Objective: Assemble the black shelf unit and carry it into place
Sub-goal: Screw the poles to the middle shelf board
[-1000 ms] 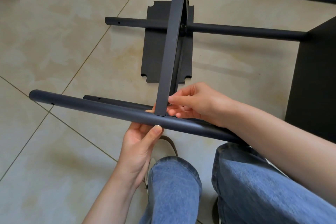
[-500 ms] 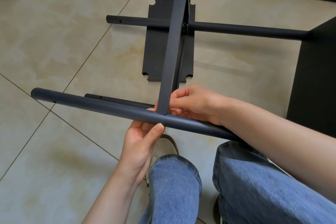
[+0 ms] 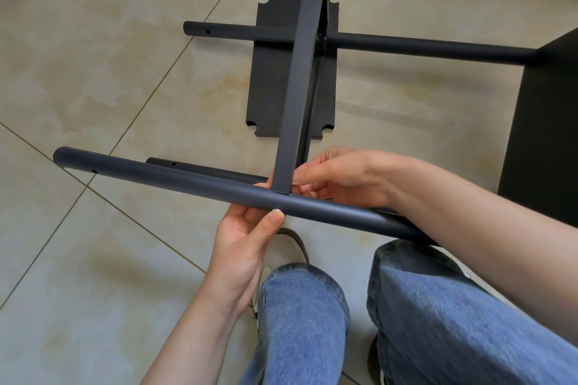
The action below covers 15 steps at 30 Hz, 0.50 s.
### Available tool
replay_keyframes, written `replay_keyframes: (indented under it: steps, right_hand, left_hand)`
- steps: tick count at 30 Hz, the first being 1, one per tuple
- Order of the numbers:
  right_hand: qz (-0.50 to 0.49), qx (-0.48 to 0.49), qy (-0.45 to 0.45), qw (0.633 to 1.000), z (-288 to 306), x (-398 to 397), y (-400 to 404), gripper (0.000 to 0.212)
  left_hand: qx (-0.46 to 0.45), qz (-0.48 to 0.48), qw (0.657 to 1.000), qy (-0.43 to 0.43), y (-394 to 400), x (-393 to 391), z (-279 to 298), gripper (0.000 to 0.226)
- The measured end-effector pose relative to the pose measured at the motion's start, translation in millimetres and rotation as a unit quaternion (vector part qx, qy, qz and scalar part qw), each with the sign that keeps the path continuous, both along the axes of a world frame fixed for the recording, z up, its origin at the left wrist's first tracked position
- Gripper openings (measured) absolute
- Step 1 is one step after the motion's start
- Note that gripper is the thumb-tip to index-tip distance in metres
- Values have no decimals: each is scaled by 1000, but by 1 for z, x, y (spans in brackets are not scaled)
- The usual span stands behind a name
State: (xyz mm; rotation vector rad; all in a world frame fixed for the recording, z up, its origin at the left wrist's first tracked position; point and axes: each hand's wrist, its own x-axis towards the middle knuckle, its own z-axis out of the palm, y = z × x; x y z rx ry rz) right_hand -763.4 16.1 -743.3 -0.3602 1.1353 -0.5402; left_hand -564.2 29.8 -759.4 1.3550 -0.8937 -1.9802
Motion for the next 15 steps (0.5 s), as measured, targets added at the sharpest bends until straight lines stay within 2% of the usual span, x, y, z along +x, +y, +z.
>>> replay_keyframes:
  steps: [5, 9, 12, 15]
  right_hand:
    - [5, -5, 15, 1000, 0, 0, 0, 21]
    - [44, -6, 32, 999, 1, 1, 0, 23]
    - [35, -9, 21, 999, 0, 3, -2, 15]
    - [38, -18, 30, 999, -1, 3, -2, 10]
  left_hand:
    - [-2, -7, 1000, 1, -1, 0, 0, 52]
    - [-1, -6, 1000, 0, -1, 1, -2, 48]
    - [-6, -7, 1000, 0, -1, 2, -3, 44]
    - [-8, -6, 1000, 3, -1, 1, -2, 52]
